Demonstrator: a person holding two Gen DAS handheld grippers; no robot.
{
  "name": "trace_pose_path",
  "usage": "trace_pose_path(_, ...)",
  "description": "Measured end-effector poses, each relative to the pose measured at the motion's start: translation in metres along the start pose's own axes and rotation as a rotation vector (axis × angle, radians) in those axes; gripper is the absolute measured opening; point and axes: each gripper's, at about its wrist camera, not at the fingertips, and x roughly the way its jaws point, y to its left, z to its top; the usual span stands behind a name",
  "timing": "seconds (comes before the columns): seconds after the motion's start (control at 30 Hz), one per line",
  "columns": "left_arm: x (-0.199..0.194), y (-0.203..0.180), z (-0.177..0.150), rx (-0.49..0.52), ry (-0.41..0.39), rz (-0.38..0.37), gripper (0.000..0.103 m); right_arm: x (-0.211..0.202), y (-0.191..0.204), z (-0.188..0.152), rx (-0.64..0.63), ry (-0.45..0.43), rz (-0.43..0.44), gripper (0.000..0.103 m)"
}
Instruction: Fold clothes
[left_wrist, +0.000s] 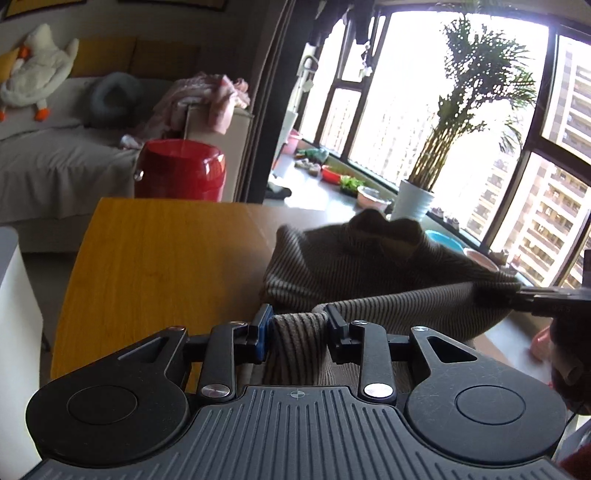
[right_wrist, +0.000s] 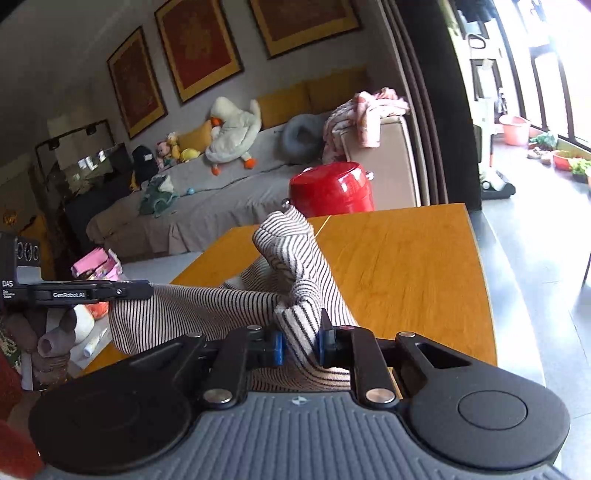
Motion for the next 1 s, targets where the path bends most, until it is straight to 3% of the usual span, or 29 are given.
trace_pose_path(0.07, 0.013, -0.011, 0.032, 0.020, -0.087, -0.020, 0.037, 0.009, -0.016, 0.007, 0.013, -0.009, -0.086, 0.015)
trace_pose_path(0.17, 0.048, -0.023, 0.060, 0.084, -0.173, 0.081, 0.042, 0.022, -0.038, 0.012, 0.039, -0.002, -0.215, 0.019)
trace_pose_path(0.2, 0.060, -0.025, 0.063, 0.112, -0.170, 0.125, 0.051, 0.022, -0.041, 0.009, 0.028, 0.001, -0.258, 0.023)
trace_pose_path(0.27, 0.082, -0.018, 0.060, 0.102, -0.115, 0.161, 0.058, 0.020, -0.045, 0.001, 0.006, 0.006, -0.343, 0.025)
trace_pose_path(0.37, 0.099, -0.005, 0.037, 0.034, -0.016, 0.106, 0.065, 0.016, -0.051, -0.009, -0.028, 0.009, -0.456, 0.026)
trace_pose_path(0.47, 0.106, -0.005, 0.010, 0.034, 0.036, 0.067, 0.078, 0.009, -0.038, -0.009, -0.052, -0.027, -0.403, 0.026)
trace_pose_path(0.53, 0.110, -0.006, -0.009, 0.034, 0.070, 0.042, 0.084, 0.012, -0.028, -0.005, -0.048, -0.027, -0.324, 0.027)
trace_pose_path(0.57, 0.113, -0.006, -0.018, 0.034, 0.088, 0.029, 0.086, 0.018, -0.025, -0.004, -0.025, -0.002, -0.281, 0.032)
trace_pose_path(0.6, 0.116, -0.007, -0.026, 0.041, 0.106, 0.034, 0.086, 0.029, -0.025, -0.003, 0.011, 0.039, -0.258, 0.038)
trace_pose_path(0.7, 0.122, -0.003, -0.041, 0.030, 0.164, 0.085, 0.087, 0.067, -0.033, -0.011, 0.074, 0.137, -0.260, 0.039)
trace_pose_path(0.87, 0.112, 0.006, -0.044, -0.025, 0.166, 0.138, 0.093, 0.109, -0.034, -0.005, 0.028, 0.122, -0.205, 0.039)
trace_pose_path(1.0, 0.093, -0.003, -0.055, -0.028, 0.178, 0.166, 0.095, 0.140, -0.021, 0.003, -0.099, 0.128, -0.130, 0.039)
